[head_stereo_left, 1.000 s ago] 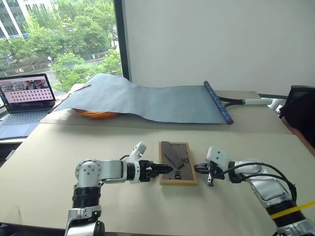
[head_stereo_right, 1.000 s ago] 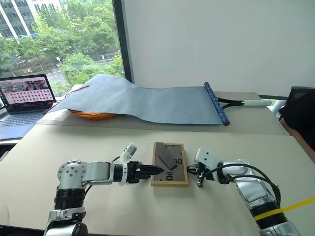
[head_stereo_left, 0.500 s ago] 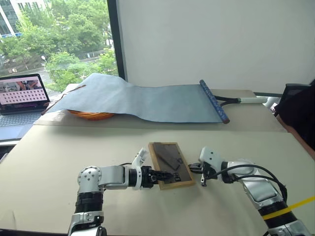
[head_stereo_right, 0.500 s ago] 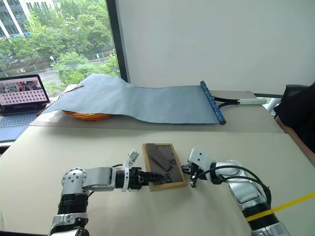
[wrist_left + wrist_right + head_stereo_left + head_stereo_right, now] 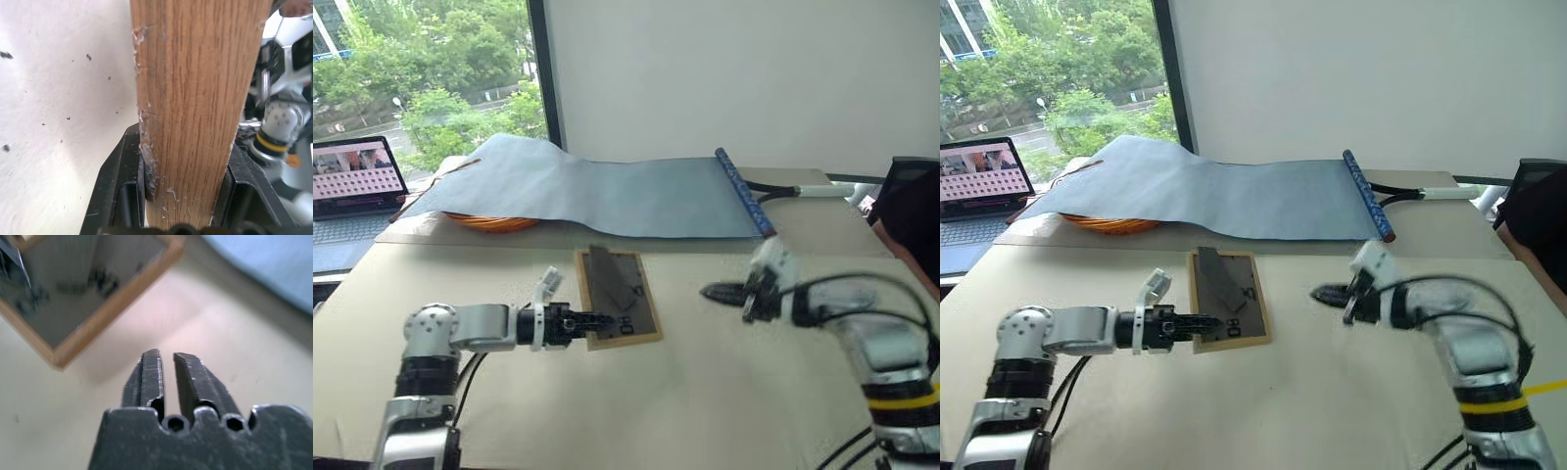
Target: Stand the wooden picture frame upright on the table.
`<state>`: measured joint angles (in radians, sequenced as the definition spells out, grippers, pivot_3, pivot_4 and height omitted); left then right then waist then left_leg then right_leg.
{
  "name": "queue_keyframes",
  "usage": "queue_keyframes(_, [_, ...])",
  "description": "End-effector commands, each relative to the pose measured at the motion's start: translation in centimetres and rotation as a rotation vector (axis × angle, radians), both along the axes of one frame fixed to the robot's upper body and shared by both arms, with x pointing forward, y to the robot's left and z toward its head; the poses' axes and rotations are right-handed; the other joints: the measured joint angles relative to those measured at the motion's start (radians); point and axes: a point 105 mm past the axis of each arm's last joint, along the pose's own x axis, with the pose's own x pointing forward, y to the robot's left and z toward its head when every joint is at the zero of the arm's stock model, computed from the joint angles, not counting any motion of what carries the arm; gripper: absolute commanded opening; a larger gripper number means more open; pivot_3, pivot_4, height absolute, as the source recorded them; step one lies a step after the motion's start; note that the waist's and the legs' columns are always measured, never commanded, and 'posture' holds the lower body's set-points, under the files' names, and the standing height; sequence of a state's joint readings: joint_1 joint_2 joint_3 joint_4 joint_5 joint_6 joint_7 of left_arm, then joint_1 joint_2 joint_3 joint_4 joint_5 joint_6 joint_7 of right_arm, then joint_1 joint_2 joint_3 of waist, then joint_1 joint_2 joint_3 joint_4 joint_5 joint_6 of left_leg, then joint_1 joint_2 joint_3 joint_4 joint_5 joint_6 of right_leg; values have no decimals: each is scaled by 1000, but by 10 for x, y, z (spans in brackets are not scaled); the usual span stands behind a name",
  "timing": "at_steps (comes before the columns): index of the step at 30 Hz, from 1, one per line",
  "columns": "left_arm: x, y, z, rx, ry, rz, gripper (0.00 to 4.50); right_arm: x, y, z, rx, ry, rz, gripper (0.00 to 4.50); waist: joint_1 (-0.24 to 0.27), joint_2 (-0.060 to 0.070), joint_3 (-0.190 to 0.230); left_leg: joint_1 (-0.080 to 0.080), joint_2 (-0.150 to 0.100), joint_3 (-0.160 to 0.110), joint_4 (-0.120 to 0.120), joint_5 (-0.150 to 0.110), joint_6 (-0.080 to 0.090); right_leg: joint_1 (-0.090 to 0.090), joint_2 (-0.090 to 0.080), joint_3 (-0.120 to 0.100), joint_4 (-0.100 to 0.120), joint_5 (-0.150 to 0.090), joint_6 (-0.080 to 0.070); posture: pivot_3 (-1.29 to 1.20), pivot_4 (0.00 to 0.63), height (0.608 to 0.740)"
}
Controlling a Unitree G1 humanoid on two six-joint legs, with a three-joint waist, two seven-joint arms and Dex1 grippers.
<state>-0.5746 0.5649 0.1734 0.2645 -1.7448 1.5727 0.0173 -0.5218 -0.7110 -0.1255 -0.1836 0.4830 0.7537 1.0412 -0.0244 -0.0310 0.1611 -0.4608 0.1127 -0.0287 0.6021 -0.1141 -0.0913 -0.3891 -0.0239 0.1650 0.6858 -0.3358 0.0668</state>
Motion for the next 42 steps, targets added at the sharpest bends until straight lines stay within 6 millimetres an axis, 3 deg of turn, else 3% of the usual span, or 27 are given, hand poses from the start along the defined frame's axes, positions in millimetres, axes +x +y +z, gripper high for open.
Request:
queue_keyframes(1, [-9, -7, 15, -38, -34, -137, 1153, -17, 33, 26, 127, 70, 179, 2210, 5, 0, 1, 0, 0, 0, -2, 0, 0, -1, 0, 0, -1, 0, -1, 0, 150, 684])
queue_keyframes(8, [-11, -22, 24, -32, -60, -273, 1153, -17, 79, -4, 85, 167, 288, 4441, 13, 0, 4, -1, 0, -1, -9, 2, -2, -3, -1, -2, -3, -1, -2, 0, 150, 684])
queue_keyframes(14, [-10, -31, 25, -41, -65, -327, 1153, -30, 95, -18, 67, 173, 394, 4441, 13, 2, 5, -7, 0, -3, -10, 2, -3, -7, -1, -6, -3, 0, -3, 0, 150, 684])
queue_keyframes(18, [-8, -27, 23, -60, -38, -323, 1153, -49, 96, 8, 154, 54, 500, 4441, 13, 3, 5, -10, 0, -6, -10, 3, -3, -8, -1, -10, -3, 0, -3, 0, 150, 684])
queue_keyframes(24, [-7, -18, 23, -88, -17, -318, 1153, -63, 76, 23, 160, -23, 515, 4441, 14, 3, 6, -11, 0, -10, -9, 3, -4, -6, -1, -14, -3, 0, -3, 0, 150, 684])
queue_keyframes(27, [-6, -17, 28, -120, -17, -324, 1153, -54, 67, 19, 94, -74, 440, 4441, 13, 3, 6, -11, 0, -11, -9, 4, -3, -6, -1, -15, -2, 0, -4, 0, 150, 684])
queue_keyframes(29, [-6, -16, 35, -156, -21, -335, 1153, -38, 51, 11, -2, -139, 333, 4441, 12, 3, 6, -11, 0, -11, -9, 5, -3, -6, -1, -15, -2, 0, -4, 0, 150, 684])
queue_keyframes(33, [-5, -8, 46, -223, -14, -337, 1153, -1, 9, 14, -161, -382, 82, 4441, 12, 3, 6, -11, 0, -11, -8, 5, -3, -6, -1, -16, -2, 0, -4, 0, 150, 684])
queue_keyframes(36, [-3, -2, 49, -251, 7, -328, 1153, 10, -10, 13, -355, -645, 16, 4441, 12, 5, 7, -11, 0, -11, -7, 5, -3, -6, -1, -16, -2, 0, -4, 0, 150, 684])
queue_keyframes(38, [-2, -2, 49, -262, 21, -330, 1153, 10, -9, 12, -508, -897, 21, 4441, 12, 5, 7, -11, 0, -12, -7, 5, -3, -6, -1, -16, -2, 0, -4, 0, 150, 684])
queue_keyframes(42, [-1, -5, 48, -262, 36, -345, 1153, 1, 12, 3, -638, -1256, 112, 4441, 10, 6, 8, -11, 0, -12, -8, 5, -3, -6, -1, -16, -1, 0, -4, 0, 150, 684])
